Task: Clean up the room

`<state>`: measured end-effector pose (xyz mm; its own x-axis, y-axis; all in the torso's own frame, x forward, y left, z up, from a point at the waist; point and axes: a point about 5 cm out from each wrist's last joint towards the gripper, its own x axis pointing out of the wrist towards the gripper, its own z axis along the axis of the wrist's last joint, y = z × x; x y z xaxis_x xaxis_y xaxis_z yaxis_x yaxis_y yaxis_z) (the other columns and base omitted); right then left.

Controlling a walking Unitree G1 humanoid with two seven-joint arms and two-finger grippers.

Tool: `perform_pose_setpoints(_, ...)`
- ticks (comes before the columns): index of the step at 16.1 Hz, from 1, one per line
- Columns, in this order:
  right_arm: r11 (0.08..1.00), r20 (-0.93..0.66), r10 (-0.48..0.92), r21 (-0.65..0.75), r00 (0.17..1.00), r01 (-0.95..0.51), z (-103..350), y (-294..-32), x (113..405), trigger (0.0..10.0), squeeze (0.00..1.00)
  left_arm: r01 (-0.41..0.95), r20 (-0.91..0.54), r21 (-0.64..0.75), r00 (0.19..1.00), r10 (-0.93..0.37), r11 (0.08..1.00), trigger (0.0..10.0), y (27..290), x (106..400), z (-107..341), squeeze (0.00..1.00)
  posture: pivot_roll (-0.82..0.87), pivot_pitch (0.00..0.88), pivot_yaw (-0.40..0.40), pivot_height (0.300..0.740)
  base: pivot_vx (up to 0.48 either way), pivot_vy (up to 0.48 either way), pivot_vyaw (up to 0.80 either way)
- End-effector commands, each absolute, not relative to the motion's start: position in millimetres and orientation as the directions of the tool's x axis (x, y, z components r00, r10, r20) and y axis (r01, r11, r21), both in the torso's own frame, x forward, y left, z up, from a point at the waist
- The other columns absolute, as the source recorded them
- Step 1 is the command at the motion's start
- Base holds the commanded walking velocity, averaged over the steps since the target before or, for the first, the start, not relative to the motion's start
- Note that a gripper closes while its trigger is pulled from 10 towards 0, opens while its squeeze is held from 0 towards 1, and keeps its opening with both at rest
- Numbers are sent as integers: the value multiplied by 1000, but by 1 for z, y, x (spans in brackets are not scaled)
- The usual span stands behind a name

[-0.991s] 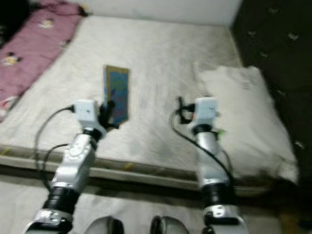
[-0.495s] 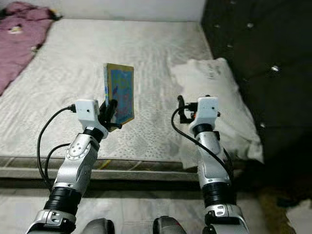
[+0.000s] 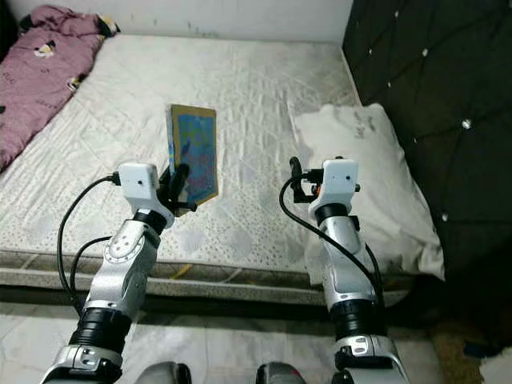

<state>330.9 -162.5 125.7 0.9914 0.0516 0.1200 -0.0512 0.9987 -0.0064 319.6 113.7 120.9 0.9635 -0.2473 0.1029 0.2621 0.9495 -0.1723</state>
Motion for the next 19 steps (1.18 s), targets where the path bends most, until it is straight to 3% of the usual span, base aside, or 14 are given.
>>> perform_pose_setpoints(1,999,114,55,-4,992,-54,126,-162,332,10000,0,265,156,-159,958,-241,951,10000,116,320,131,0,-48,100,7,740,292,0,0)
perform_pose_setpoints(7,999,118,49,-3,992,-49,126,-164,332,10000,0,268,150,-160,958,-245,950,10000,115,320,131,0,-49,101,9,740,291,0,-617)
perform_pose_setpoints(15,999,113,51,-18,992,-49,126,-167,333,10000,0,250,121,-184,966,-230,951,10000,114,319,127,0,-50,87,7,740,0,0,0)
perform_pose_setpoints(19,999,116,52,-16,992,-51,126,-166,334,10000,0,245,117,-179,967,-227,953,10000,114,320,127,0,-50,84,6,740,0,0,-719)
